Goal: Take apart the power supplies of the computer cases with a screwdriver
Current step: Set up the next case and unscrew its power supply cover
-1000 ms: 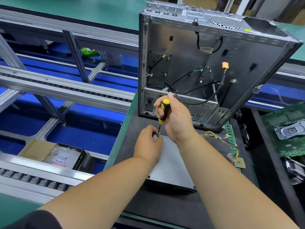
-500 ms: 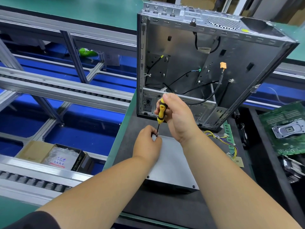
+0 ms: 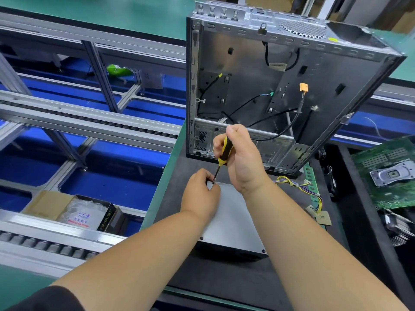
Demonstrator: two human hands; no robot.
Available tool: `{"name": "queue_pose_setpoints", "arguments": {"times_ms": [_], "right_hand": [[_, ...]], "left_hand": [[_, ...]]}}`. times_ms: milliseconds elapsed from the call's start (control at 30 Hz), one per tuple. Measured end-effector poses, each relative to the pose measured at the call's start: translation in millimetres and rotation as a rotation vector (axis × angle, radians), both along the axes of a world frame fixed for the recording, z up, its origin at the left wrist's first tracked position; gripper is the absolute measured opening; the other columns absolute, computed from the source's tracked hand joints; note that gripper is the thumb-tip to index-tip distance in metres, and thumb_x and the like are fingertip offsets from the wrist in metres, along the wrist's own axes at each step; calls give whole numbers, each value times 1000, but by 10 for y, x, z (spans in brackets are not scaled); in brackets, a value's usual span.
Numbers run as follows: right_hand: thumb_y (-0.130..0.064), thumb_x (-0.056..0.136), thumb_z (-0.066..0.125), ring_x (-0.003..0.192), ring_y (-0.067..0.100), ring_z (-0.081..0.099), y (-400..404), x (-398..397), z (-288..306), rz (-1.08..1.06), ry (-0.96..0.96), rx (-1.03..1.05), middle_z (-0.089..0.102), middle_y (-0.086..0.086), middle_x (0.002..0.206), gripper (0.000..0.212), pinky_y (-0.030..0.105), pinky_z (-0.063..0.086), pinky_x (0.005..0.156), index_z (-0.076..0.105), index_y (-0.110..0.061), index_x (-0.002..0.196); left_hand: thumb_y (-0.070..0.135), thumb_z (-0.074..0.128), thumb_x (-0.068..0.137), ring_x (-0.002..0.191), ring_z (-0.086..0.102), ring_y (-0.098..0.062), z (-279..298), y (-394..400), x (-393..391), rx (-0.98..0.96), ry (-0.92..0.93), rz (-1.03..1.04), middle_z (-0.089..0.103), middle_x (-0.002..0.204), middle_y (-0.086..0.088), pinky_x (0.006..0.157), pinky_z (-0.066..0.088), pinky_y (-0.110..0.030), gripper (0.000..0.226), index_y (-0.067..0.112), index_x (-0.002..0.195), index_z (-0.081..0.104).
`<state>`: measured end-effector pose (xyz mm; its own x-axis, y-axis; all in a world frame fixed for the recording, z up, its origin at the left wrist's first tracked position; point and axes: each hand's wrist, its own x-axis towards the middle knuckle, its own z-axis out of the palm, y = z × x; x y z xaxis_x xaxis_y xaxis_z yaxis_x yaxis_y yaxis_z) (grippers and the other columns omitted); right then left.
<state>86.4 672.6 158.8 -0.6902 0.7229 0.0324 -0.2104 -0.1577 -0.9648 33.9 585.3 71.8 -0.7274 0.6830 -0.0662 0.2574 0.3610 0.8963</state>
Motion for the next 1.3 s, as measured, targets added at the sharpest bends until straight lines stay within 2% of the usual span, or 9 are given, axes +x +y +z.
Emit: {"name": "queue_pose_setpoints", "arguments": {"times_ms": [167, 367, 433, 567, 700, 800, 1033, 1167, 1300], "right_hand": [[-29, 100, 52, 72, 15, 58, 53, 35, 23, -11, -21, -37, 62, -5, 76, 23, 33, 51, 78, 65, -16, 86], [-37, 110, 26, 60, 15, 41, -9, -29, 25, 2, 5, -72, 46, 1, 60, 55, 27, 37, 65, 64, -8, 84], [-38, 110, 27, 57, 13, 36, -27, -41, 35, 5, 40, -98, 41, 0, 58, 51, 25, 34, 61, 59, -8, 85], [-28, 97, 49, 62, 15, 39, -33, -26, 41, -2, 7, -36, 45, 1, 65, 17, 24, 35, 61, 44, -16, 87], [-24, 98, 50, 71, 19, 50, -1, 33, 26, 53, 16, -25, 57, 2, 81, 15, 29, 43, 73, 51, -14, 86], [-27, 92, 49, 74, 18, 53, 15, 60, 19, 94, 15, -3, 58, 1, 81, 21, 34, 43, 80, 62, -11, 88], [-25, 108, 27, 56, 13, 33, 8, -14, -9, 96, 70, -30, 37, -1, 55, 47, 26, 31, 59, 57, -5, 78], [-30, 98, 42, 58, 15, 30, 0, -39, 6, 96, 57, -25, 36, -1, 59, 25, 24, 31, 57, 47, -13, 81], [-31, 93, 49, 69, 20, 46, 22, -2, 13, 112, -20, 51, 54, 4, 70, 20, 28, 37, 66, 43, -18, 80]], "left_hand": [[14, 57, 88, 80, 49, -5, -7, -3, 8, -21, 18, -1, 50, 94, 9, 63, 37, -20, 15, 26, 84, 49], [12, 57, 87, 81, 50, -7, -22, 9, 21, -10, 9, 2, 53, 97, 4, 64, 38, -22, 15, 25, 83, 49], [12, 57, 87, 81, 49, -7, -21, 15, 21, -11, 12, -2, 54, 97, 3, 64, 36, -21, 16, 25, 83, 49], [13, 57, 87, 80, 49, -5, -14, 22, 23, -18, 20, -1, 54, 96, 4, 61, 34, -21, 21, 29, 80, 46], [13, 57, 87, 80, 49, -7, -16, 15, 21, -22, 16, -3, 55, 98, 2, 62, 35, -21, 19, 28, 81, 47], [13, 57, 87, 80, 49, -5, -16, 19, 19, -23, 15, -3, 55, 98, 3, 61, 34, -20, 20, 29, 80, 46], [14, 57, 87, 78, 49, -5, -16, 18, 29, -26, 4, -10, 53, 97, 4, 60, 34, -22, 20, 30, 81, 46], [13, 57, 87, 78, 49, -5, -12, 14, 12, -17, 4, -5, 54, 100, 2, 61, 35, -22, 16, 26, 84, 49], [13, 57, 88, 79, 49, -5, -15, 16, 13, -20, 1, -6, 54, 99, 2, 61, 33, -21, 15, 25, 84, 49]]}}
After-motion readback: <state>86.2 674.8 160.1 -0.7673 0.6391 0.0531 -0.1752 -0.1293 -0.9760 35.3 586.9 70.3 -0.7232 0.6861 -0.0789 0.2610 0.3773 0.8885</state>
